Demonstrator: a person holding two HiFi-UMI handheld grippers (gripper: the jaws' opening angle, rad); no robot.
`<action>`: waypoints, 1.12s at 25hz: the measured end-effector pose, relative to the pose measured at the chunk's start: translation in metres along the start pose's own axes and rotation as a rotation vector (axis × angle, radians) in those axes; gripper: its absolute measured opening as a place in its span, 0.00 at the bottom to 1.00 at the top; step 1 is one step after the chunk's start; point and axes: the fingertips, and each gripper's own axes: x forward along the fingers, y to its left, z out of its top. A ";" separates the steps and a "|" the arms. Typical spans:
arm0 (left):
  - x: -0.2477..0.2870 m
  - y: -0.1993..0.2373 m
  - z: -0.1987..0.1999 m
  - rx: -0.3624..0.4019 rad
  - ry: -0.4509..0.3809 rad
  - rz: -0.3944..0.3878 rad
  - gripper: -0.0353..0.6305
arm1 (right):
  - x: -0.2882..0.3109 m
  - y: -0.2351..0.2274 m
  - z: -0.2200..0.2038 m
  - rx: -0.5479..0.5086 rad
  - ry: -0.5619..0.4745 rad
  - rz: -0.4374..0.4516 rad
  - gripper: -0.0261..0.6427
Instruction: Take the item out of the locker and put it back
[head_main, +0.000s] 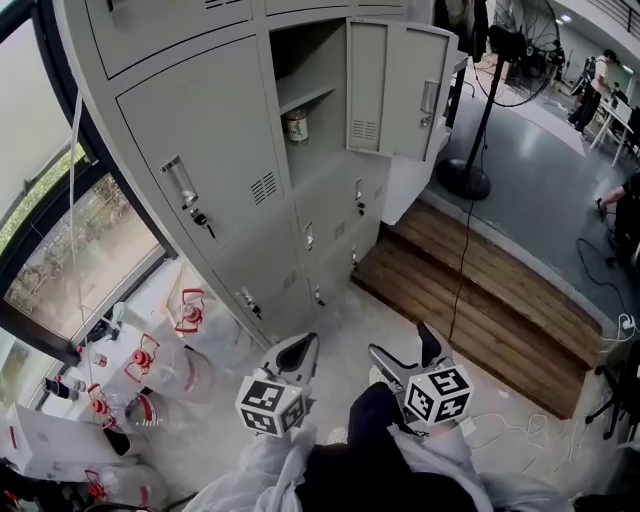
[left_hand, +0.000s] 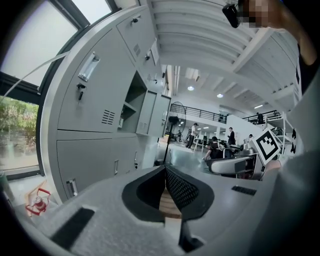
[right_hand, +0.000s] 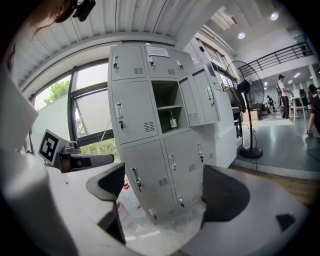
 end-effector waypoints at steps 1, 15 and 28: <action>0.007 0.003 0.002 -0.002 0.000 0.009 0.06 | 0.006 -0.006 0.004 -0.002 0.002 0.006 0.75; 0.131 0.053 0.054 -0.013 -0.033 0.141 0.06 | 0.111 -0.101 0.068 -0.037 0.025 0.129 0.75; 0.223 0.076 0.089 -0.022 -0.081 0.271 0.06 | 0.190 -0.182 0.113 -0.076 0.041 0.254 0.75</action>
